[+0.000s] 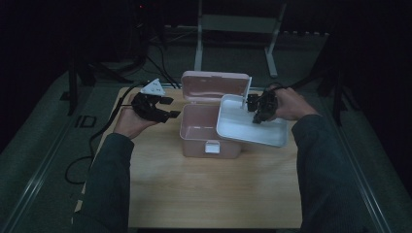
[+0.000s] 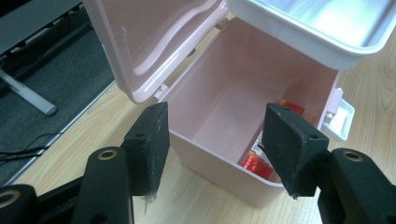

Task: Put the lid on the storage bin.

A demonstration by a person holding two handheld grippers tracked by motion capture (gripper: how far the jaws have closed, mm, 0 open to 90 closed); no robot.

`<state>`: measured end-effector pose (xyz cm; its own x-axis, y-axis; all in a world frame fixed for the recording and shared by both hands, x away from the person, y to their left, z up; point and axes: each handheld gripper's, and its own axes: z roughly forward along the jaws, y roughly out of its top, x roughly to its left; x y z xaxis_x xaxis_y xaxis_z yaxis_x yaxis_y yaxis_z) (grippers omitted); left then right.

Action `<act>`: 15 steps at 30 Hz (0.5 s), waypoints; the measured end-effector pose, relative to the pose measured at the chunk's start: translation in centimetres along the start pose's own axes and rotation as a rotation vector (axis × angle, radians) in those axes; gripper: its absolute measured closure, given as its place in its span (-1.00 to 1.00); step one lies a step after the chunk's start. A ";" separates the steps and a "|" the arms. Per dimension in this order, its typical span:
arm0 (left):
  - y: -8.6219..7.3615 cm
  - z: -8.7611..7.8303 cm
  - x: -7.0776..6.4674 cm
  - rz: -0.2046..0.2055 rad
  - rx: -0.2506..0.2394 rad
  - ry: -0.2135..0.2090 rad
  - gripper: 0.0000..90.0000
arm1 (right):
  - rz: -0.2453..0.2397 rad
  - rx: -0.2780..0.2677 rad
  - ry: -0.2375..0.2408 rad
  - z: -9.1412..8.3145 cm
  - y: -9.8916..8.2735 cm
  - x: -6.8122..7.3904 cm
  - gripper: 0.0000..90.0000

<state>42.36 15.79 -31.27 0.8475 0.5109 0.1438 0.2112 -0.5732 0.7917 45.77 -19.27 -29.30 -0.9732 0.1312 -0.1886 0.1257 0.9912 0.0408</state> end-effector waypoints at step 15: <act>-0.3 -0.9 0.3 -0.005 -0.002 0.010 -0.08 | -0.045 -0.017 0.007 0.1 3.3 0.1 0.99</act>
<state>42.10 16.69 -30.92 0.8415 0.5202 0.1462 0.2144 -0.5698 0.7933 46.09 -16.02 -29.28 -0.9792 0.0860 -0.1838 0.0783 0.9957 0.0488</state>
